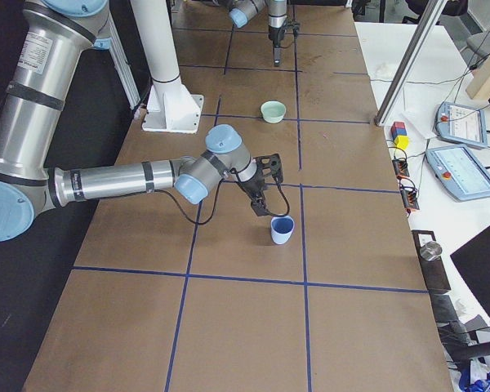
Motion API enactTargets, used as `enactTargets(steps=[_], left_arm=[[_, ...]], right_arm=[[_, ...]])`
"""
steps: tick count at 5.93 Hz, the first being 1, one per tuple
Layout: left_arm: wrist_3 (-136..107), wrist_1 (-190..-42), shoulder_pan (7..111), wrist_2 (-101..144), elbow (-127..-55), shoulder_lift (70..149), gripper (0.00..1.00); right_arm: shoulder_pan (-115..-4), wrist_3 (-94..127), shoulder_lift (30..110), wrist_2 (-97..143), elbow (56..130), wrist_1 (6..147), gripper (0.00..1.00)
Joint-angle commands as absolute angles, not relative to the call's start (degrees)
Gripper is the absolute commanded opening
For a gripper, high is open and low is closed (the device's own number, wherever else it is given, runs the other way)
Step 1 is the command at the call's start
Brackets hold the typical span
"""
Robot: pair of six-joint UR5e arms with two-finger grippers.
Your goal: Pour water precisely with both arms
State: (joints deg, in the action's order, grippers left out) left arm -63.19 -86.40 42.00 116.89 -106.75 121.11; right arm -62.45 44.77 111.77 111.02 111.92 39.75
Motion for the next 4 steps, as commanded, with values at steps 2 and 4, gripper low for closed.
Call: enactTargets(steps=[2,4], left_arm=[[-63.19,-86.4,41.92,116.89,-106.79,121.03,1.0],[-63.19,-86.4,41.84,116.89,-106.79,121.03,1.0]], right_arm=[[-55.22,50.44,112.24,99.26,105.38,27.78,1.0],[-49.51,53.42,111.89,91.01,97.78,17.73,1.0]])
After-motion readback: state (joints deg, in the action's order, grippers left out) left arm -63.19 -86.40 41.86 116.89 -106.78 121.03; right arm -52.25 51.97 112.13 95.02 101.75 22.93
